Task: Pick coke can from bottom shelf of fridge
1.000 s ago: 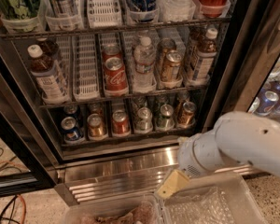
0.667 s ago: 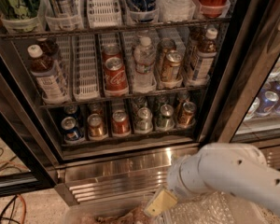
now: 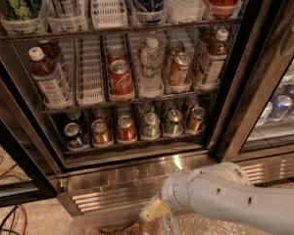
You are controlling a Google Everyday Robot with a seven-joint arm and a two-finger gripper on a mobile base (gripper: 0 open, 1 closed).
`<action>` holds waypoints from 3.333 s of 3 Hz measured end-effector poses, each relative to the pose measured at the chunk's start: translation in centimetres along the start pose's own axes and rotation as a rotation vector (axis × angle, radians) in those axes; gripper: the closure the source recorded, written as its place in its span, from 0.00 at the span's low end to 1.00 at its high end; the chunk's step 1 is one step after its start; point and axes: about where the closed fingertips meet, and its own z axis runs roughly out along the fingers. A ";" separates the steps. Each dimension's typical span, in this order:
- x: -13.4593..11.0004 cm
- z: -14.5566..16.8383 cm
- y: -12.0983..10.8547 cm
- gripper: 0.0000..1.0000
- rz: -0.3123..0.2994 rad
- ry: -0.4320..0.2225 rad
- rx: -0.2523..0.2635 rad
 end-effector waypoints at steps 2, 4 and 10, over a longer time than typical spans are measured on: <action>-2.0 0.1 -0.9 0.00 0.058 -0.068 0.034; -5.1 2.1 -3.7 0.00 0.175 -0.239 0.086; -14.9 9.3 -4.4 0.00 0.264 -0.601 0.246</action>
Offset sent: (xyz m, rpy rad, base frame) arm 0.0209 0.0113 0.0039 0.1112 -0.0326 -0.0907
